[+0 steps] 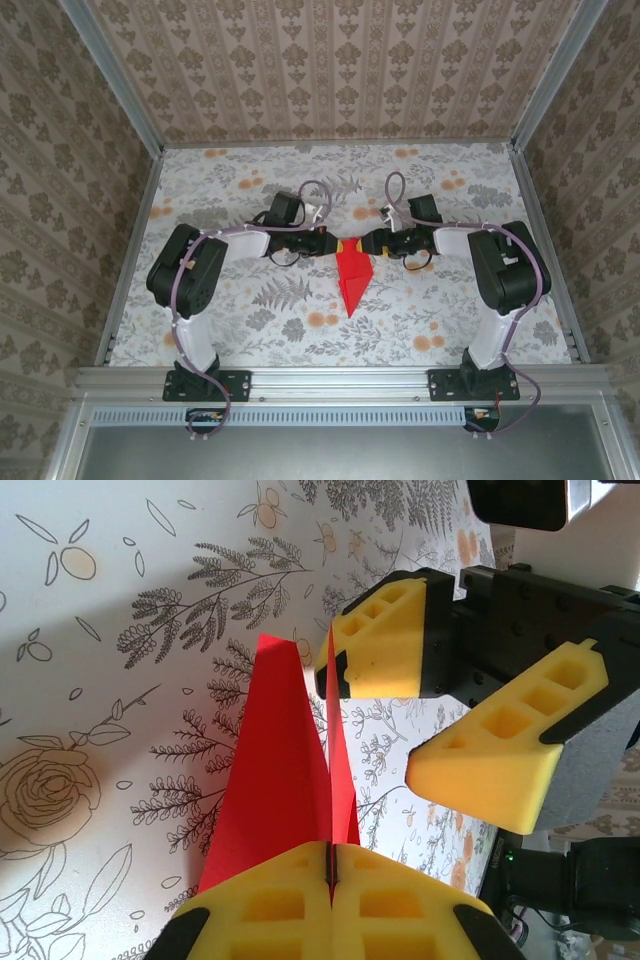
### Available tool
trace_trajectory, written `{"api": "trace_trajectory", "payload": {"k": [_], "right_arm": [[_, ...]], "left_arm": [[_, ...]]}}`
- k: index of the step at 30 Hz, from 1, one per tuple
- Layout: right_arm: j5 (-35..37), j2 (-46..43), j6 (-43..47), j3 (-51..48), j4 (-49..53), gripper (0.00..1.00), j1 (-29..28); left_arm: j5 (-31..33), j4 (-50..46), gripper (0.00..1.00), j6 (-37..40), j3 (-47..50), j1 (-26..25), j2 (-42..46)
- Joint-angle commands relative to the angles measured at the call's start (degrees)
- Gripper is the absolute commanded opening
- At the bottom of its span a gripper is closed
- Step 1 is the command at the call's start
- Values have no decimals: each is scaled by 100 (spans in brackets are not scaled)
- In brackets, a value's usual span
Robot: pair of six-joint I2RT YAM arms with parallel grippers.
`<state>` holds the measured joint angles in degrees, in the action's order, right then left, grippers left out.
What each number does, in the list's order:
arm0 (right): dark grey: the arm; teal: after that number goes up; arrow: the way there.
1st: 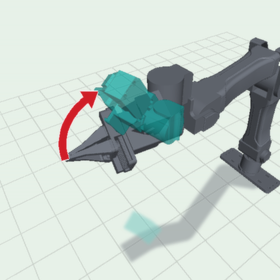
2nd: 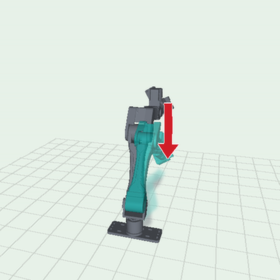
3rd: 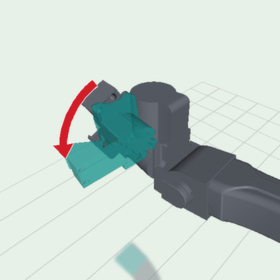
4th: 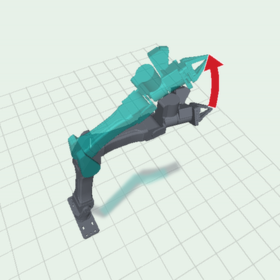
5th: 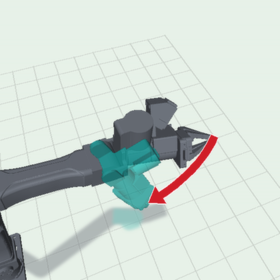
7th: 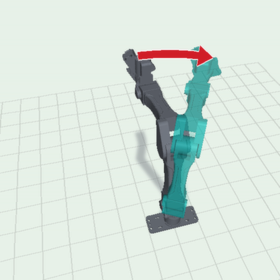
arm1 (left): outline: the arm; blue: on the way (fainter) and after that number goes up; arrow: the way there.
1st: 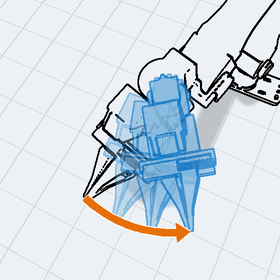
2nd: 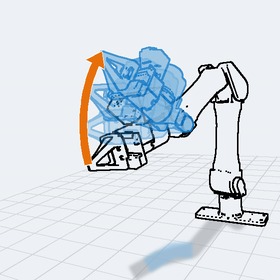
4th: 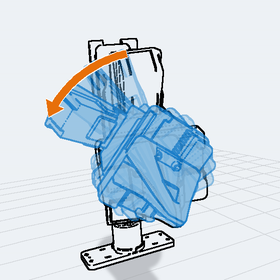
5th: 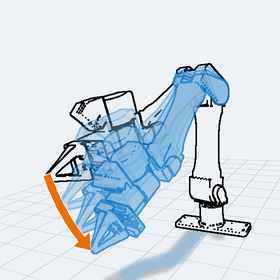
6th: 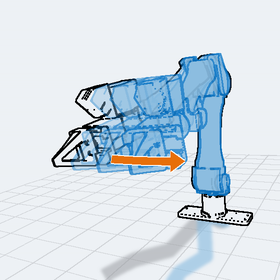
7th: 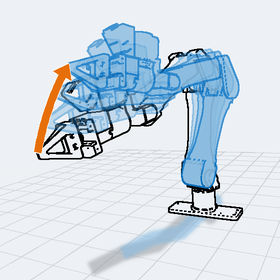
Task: Fold a paper plane with a square sheet of paper (fold left side to right side)
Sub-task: Move the paper to the center of the table, then fold the wing for the fifth time at the center of the table.
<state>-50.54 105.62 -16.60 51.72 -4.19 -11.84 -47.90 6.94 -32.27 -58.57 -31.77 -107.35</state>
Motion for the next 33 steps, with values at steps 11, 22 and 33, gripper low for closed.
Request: {"api": "trace_trajectory", "payload": {"k": [11,22,33], "right_arm": [[-615,-9,239,127,-6,38,120],[-29,-305,499,300,998,0,122],[1150,-696,-417,676,2350,0,-132]], "left_arm": [[-186,75,0,283,-6,22,-238],[88,-225,29,513,-144,37,-130],[2538,-2234,48,1553,-214,-392,1471]]}}
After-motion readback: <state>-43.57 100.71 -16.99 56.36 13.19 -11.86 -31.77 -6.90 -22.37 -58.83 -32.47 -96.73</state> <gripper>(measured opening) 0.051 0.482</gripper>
